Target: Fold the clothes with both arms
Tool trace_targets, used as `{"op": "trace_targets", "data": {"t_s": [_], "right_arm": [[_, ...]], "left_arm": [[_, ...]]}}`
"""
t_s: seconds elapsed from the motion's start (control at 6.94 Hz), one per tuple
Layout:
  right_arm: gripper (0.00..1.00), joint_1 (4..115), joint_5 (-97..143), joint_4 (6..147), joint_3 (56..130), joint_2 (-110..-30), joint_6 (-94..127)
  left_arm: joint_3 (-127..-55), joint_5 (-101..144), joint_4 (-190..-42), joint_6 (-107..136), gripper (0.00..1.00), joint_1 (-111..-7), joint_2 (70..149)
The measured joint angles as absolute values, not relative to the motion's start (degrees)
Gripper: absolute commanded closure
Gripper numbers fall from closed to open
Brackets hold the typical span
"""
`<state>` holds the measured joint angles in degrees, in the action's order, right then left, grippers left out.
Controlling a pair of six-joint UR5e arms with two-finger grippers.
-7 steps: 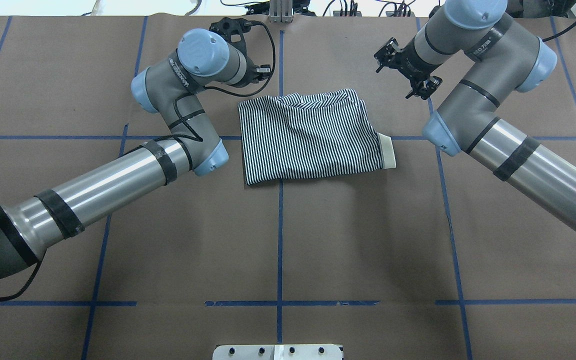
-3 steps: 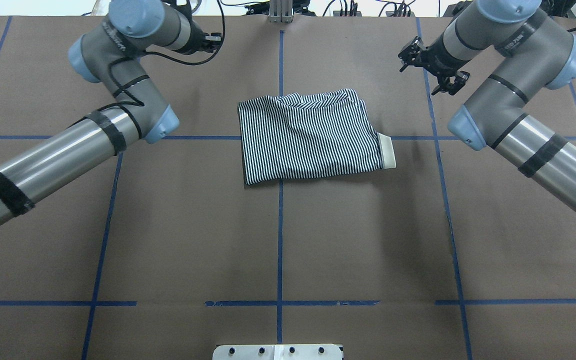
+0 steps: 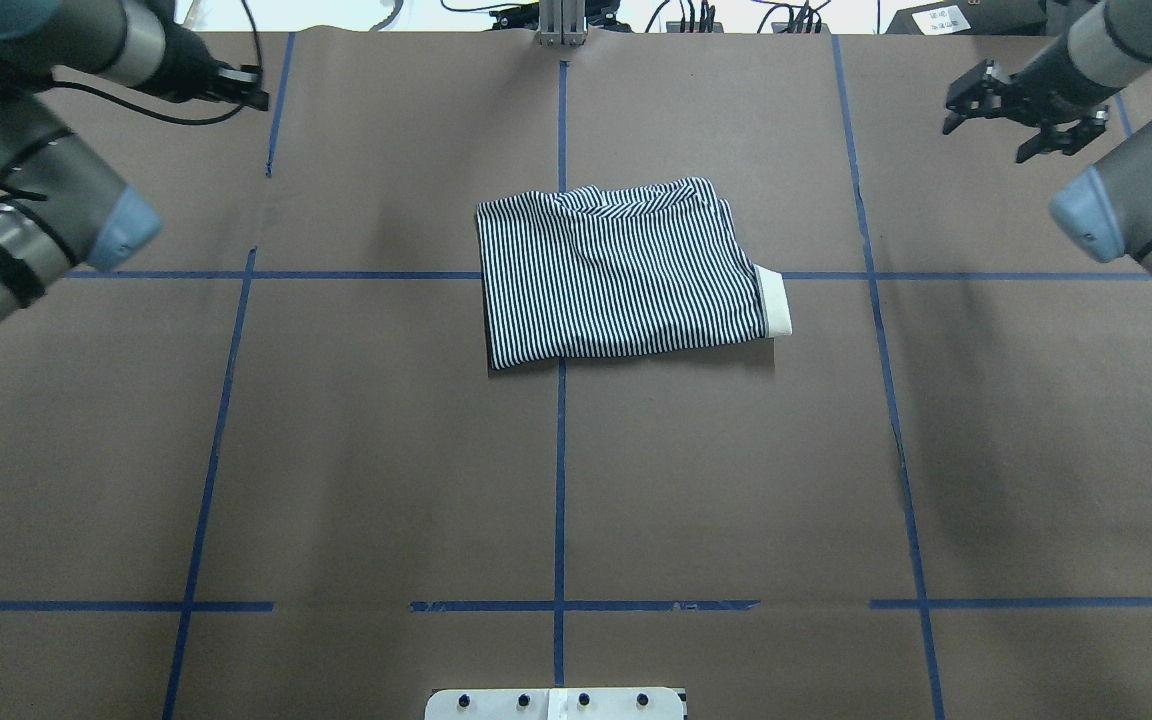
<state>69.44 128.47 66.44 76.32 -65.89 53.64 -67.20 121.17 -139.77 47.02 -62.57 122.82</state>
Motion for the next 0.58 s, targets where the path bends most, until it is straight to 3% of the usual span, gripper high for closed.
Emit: {"op": "trace_targets", "data": {"t_s": [0.29, 0.58], "right_arm": [[0.0, 76.8, 131.9, 70.9, 77.0, -70.7, 32.1], [0.0, 82.5, 135.5, 76.1, 79.4, -75.3, 16.0]], "left_arm": [[-77.3, 128.1, -131.8, 34.1, 1.0, -71.5, 114.0], [-86.3, 129.8, -117.5, 16.5, 0.0, -78.3, 106.3]]}}
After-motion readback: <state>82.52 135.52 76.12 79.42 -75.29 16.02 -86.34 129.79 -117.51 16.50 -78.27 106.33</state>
